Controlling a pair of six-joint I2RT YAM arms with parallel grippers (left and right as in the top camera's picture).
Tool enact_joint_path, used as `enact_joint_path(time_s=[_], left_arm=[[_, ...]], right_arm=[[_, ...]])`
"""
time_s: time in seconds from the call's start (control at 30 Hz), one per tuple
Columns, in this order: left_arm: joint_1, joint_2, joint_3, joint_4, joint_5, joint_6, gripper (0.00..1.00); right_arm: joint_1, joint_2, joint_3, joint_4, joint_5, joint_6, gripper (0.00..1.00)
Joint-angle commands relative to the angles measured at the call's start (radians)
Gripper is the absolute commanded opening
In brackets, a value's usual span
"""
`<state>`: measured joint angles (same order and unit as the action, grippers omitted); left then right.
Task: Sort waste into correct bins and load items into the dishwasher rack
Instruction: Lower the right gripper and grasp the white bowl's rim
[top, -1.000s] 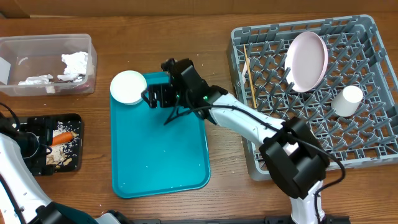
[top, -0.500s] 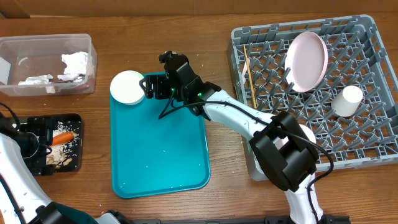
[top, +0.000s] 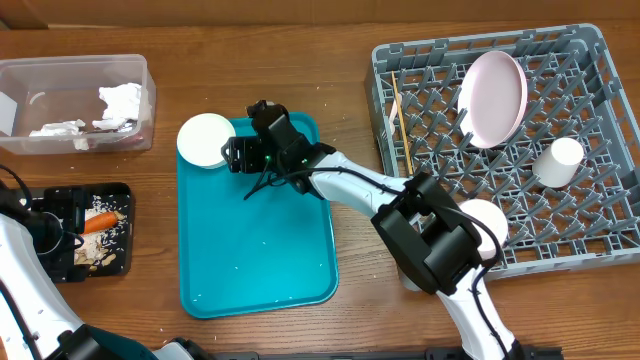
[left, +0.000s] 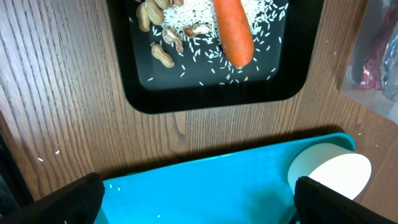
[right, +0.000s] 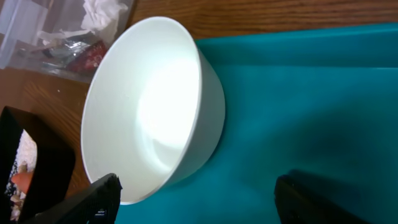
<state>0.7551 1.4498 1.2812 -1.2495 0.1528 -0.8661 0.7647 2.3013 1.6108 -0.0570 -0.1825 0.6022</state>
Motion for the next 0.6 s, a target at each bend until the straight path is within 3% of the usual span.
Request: enact_joint_path(time_s=[0.0, 0.2, 0.57], left_arm=[[0.004, 0.002, -0.004, -0.002, -0.010, -0.017, 1.00], [0.004, 0.002, -0.004, -0.002, -0.010, -0.017, 1.00], [0.004, 0.002, -0.004, -0.002, -0.010, -0.017, 1.00]], right_arm=[[0.000, 0.019, 0.044, 0.002, 0.011, -0.010, 0.82], [0.000, 0.021, 0.044, -0.007, 0.043, -0.010, 0.72], [0.000, 0.063, 0.044, -0.021, 0.072, 0.002, 0.67]])
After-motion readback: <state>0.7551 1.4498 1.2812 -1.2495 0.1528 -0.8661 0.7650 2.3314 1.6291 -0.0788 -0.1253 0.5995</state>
